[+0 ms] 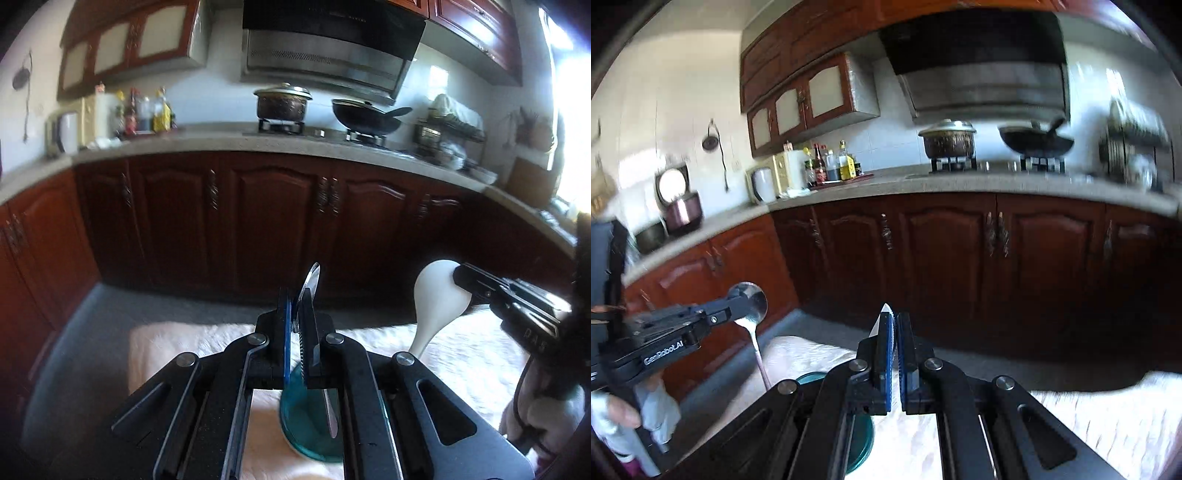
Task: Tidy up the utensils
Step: 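Lift both spoons and carry them over the teal-rimmed utensil holder, then open both tools to drop the spoons into the holder, then withdraw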
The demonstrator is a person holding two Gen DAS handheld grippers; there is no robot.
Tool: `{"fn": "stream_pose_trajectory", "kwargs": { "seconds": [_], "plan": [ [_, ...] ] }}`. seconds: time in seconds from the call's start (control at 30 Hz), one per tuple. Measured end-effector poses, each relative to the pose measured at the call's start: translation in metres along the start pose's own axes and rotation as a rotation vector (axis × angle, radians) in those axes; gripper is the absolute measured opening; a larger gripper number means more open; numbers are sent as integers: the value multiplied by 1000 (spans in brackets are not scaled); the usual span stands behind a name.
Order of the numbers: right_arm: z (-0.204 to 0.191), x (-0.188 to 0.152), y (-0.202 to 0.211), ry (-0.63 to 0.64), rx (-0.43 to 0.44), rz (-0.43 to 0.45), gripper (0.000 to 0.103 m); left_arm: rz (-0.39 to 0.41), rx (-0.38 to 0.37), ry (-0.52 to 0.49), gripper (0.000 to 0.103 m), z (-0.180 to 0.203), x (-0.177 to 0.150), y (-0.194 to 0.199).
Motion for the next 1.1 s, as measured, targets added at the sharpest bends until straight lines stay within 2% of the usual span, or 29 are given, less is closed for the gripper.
{"fn": "stream_pose_trajectory", "kwargs": {
  "seconds": [0.13,0.33,0.5,0.67,0.77,0.83,0.87,0.93,1.1],
  "plan": [
    [-23,-15,-34,95,-34,-27,2,41,66,-47,2,-8,-23,-27],
    [-36,-55,-53,101,17,-102,2,-13,75,-46,2,-22,-61,-42],
    [-39,-87,-63,51,72,-166,2,-60,82,-23,3,-27,-86,-46],
    [-48,-104,-67,44,123,-221,2,-108,77,1,3,-27,-101,-47],
    [-48,-111,-68,22,144,-251,8,-120,69,29,4,-26,-100,-44],
    [-46,-114,-64,3,152,-254,28,-138,55,68,9,-28,-100,-43],
    [-46,-113,-62,-4,154,-249,31,-146,53,81,15,-29,-101,-42],
    [-44,-113,-56,-15,155,-241,31,-154,50,95,25,-29,-101,-39],
    [-41,-112,-43,-24,149,-246,31,-161,60,112,37,-28,-101,-26]
  ]
}}
Point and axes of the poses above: each gripper's, at about its wrist camera, not at the fingertips, and y roughly against the way its jaws point, z to its right, x to its top, the point moved 10 cm from there along -y, roughly the way its jaws point, and after that the axes turned 9 degrees about y, right-handed, at the moved point
